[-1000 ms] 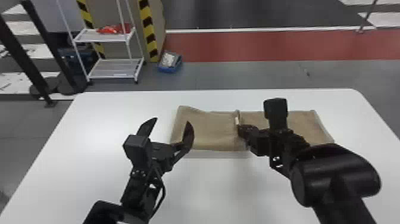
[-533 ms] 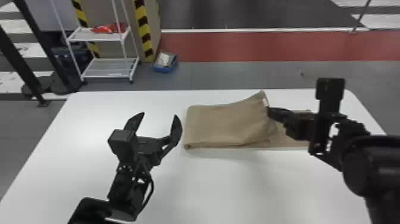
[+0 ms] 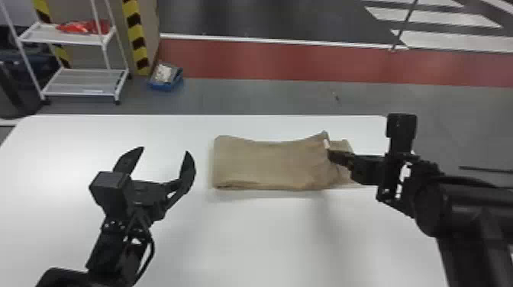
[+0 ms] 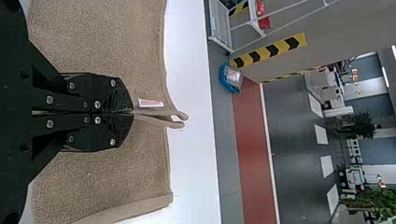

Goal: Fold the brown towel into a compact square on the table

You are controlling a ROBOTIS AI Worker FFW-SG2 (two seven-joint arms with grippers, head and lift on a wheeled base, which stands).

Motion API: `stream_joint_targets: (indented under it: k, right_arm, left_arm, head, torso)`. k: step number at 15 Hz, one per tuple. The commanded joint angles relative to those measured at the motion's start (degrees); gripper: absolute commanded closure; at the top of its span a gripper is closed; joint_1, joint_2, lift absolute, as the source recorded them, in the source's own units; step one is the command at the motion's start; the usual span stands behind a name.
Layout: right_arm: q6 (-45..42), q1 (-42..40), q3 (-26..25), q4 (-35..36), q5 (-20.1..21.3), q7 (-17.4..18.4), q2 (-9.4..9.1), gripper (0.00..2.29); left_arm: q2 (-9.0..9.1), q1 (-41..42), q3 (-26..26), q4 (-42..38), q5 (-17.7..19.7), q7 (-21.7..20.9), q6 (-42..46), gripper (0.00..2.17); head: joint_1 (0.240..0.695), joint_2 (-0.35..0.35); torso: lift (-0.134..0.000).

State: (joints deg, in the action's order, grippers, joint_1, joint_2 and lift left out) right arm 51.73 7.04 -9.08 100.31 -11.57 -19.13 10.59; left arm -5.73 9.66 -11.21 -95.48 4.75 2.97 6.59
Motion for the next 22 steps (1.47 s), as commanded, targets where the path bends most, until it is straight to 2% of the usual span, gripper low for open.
stream_joint_targets:
  k: [1, 3, 5, 9, 14, 16, 22]
  right_arm:
    - [2.0, 1.4, -3.3, 1.6, -2.5, 0.0, 0.93, 1.21]
    - [2.9, 3.5, -6.0, 0.2, -3.4, 0.0, 2.60, 1.21]
    - [2.0, 4.7, -4.5, -5.2, -2.2, -0.6, 3.65, 1.21]
    - [-0.4, 4.9, -3.6, -9.4, -0.1, -1.6, 3.30, 1.21]
    - [1.0, 8.2, -7.4, -8.4, -2.7, -2.4, 4.53, 1.21]
    - [1.1, 9.6, -6.9, -10.4, -1.5, -2.4, 4.97, 1.21]
    - [0.4, 9.5, -5.2, -14.6, 3.0, -2.3, 4.71, 1.19]
  left_arm:
    - [-0.07, -0.2, 0.2, 0.0, -0.2, 0.0, -0.6, 0.03]
    - [-0.07, 0.3, 0.4, -0.2, -0.1, 0.0, -0.6, 0.03]
    - [-0.16, 0.6, 0.3, -0.2, -0.2, -0.2, -0.6, 0.03]
    - [-0.60, 0.9, -0.9, -0.2, -0.6, -0.2, -0.6, 0.03]
    - [-0.78, 0.3, -0.9, -0.1, -0.7, -0.2, -1.5, 0.03]
    - [-0.87, 0.9, -0.9, -0.2, -0.7, -0.2, -1.5, 0.03]
    - [-0.95, 1.2, -0.9, -0.1, -1.1, -0.3, -1.5, 0.03]
  head:
    - [0.695, -0.125]
    - [0.695, -0.143]
    - [0.695, -0.164]
    - [0.695, -0.189]
    - [0.695, -0.199]
    - [0.695, -0.210]
    - [0.695, -0.225]
  torso:
    - [-0.116]
    - [-0.116]
    - [-0.116]
    - [-0.116]
    - [-0.116]
    - [-0.116]
    - [-0.116]
